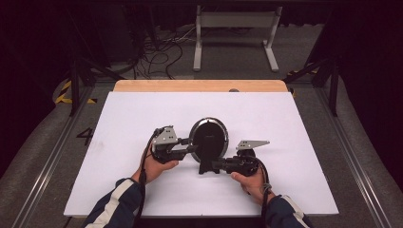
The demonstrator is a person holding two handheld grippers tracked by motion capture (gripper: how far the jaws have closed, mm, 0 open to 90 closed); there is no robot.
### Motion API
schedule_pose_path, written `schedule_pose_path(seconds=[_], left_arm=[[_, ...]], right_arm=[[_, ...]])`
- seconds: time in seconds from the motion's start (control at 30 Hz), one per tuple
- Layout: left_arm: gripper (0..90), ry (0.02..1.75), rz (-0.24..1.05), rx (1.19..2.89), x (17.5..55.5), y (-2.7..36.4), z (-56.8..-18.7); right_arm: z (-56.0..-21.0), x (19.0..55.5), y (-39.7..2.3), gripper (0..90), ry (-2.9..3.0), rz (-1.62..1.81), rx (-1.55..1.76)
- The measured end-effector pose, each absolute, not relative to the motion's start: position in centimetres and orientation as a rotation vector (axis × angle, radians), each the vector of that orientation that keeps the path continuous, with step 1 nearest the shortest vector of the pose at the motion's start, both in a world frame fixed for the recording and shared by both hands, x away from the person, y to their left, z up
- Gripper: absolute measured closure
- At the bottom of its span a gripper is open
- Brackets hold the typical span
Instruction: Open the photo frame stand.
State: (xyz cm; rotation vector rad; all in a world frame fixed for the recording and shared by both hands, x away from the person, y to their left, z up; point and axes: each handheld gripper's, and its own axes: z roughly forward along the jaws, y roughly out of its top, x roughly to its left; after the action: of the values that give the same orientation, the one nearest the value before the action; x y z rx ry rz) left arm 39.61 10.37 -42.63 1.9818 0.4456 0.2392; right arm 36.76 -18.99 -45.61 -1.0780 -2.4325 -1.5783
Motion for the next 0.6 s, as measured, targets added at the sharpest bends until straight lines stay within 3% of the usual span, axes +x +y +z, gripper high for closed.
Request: schedule_pose_path(seconds=[0.1,0.17,0.33,0.43,0.6], left_arm=[[67.9,0.432,0.138,1.965,39.9,10.5,-43.3],[59.5,0.425,0.12,1.974,40.0,10.2,-43.7],[59.8,0.412,0.058,2.011,40.3,9.8,-44.3],[65.9,0.417,0.104,2.042,40.2,9.5,-44.6],[65.7,0.416,0.136,2.044,40.1,9.4,-44.6]], right_arm=[[-45.5,36.6,-18.9,76.7,-2.45,-1.566,-1.069],[-45.5,36.4,-18.7,77.2,-2.483,-1.554,-1.067],[-45.6,36.5,-18.7,76.8,-2.499,-1.552,-1.072],[-45.6,36.5,-18.6,76.7,-2.506,-1.553,-1.082],[-45.6,36.6,-18.6,76.6,-2.512,-1.552,-1.088]])
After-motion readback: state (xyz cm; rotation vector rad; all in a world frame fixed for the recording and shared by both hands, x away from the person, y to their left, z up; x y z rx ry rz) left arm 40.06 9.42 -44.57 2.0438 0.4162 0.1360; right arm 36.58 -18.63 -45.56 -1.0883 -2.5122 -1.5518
